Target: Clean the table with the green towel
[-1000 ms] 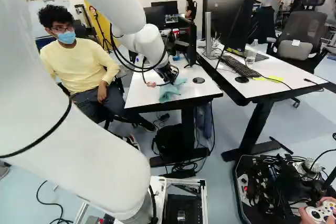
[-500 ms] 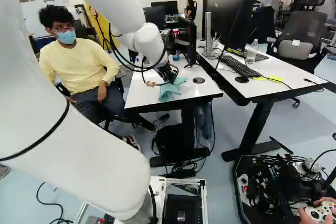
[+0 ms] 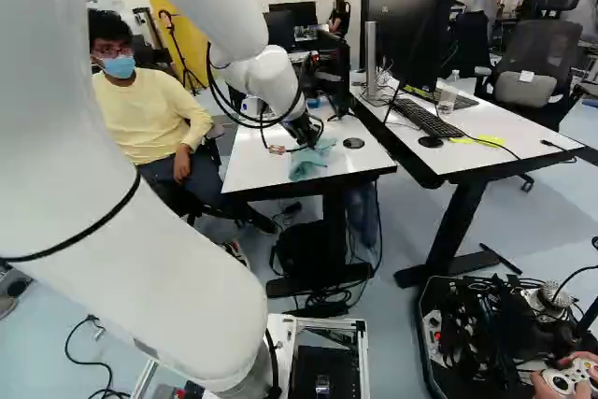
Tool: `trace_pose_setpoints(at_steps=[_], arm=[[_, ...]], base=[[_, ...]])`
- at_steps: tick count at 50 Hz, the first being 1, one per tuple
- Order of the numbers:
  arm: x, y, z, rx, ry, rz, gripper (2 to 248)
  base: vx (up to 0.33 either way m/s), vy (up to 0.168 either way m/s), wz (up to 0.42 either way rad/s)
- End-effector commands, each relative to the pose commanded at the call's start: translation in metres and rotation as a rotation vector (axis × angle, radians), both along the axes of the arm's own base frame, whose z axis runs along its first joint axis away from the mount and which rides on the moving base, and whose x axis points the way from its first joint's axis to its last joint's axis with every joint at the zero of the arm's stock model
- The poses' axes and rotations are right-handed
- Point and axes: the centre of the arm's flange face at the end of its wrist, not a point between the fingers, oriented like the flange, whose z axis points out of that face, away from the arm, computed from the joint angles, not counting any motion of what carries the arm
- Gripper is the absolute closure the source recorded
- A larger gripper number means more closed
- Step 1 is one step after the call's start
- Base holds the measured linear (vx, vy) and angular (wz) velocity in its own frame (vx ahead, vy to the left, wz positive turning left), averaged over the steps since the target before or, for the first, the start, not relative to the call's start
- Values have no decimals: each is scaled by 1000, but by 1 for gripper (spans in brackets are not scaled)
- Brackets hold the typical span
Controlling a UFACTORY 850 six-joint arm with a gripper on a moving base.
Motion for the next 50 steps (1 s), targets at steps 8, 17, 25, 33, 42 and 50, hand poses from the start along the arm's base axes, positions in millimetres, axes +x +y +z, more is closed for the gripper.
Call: trace_pose_setpoints(at_steps=[8,17,25,33,42,50], arm=[[18,-4,-6,-33,-26,17,205],[39,-2,-14,-67,-46,55,205],[53,3,-23,-88,-46,93,205],[58,3,-30,-107,-46,118,205],[60,3,-30,-126,-57,138,205],[61,3,-30,-133,-60,145,205]], base=[[0,0,0],[0,0,0],[0,0,0],[0,0,0],[0,0,0],[0,0,0]])
